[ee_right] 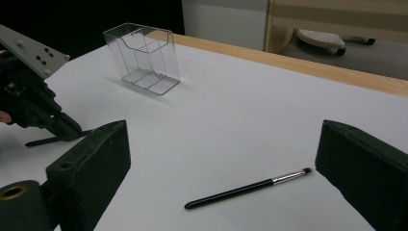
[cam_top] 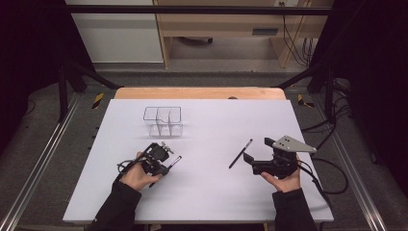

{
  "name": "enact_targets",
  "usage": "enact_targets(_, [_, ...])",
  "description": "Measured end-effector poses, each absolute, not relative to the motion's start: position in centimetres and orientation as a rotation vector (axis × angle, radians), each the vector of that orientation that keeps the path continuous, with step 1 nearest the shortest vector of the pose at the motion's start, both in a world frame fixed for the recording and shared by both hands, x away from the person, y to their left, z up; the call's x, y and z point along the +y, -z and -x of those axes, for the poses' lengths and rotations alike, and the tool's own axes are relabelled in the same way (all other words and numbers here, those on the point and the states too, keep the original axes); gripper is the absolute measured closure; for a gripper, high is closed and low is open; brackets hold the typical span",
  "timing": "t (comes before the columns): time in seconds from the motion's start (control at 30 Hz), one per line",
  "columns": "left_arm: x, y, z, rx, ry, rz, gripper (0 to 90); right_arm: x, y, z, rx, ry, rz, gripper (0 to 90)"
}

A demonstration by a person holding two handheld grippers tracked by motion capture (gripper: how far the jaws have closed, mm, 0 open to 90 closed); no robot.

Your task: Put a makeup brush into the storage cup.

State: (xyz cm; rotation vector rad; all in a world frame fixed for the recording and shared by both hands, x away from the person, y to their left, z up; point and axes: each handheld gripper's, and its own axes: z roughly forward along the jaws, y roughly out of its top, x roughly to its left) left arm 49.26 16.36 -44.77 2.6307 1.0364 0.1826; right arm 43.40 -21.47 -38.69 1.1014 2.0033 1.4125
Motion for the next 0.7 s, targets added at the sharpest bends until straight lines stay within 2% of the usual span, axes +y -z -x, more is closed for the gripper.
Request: enact_targets(0.7, [16.59, 44.24, -48.83, 0.99, -0.21, -2.582, 83.4, -21.4, 38.76, -43.39, 2.01, -1.412, -1.098, 5.6])
